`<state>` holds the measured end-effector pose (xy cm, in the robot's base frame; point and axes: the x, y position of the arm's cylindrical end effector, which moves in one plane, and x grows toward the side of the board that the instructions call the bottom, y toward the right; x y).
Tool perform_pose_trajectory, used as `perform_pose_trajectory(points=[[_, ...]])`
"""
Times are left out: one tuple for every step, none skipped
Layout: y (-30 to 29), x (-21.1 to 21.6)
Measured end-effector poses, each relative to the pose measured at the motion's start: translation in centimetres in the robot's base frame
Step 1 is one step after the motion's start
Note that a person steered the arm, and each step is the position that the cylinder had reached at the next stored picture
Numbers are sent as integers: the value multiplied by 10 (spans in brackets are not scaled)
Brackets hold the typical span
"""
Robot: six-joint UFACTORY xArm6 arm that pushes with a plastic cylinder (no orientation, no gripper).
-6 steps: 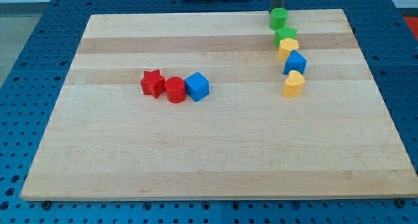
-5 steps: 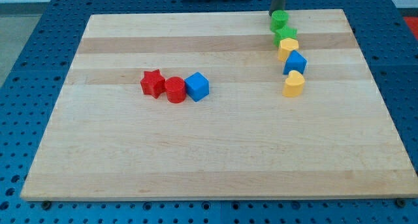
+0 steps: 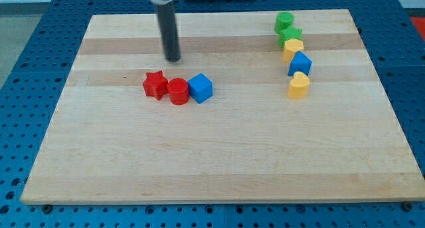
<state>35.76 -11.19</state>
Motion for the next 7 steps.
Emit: perform_pose_trajectory(points=[[-2,5],[9,26],[28,38],[30,39],[52,52],[77,66],[104,80]])
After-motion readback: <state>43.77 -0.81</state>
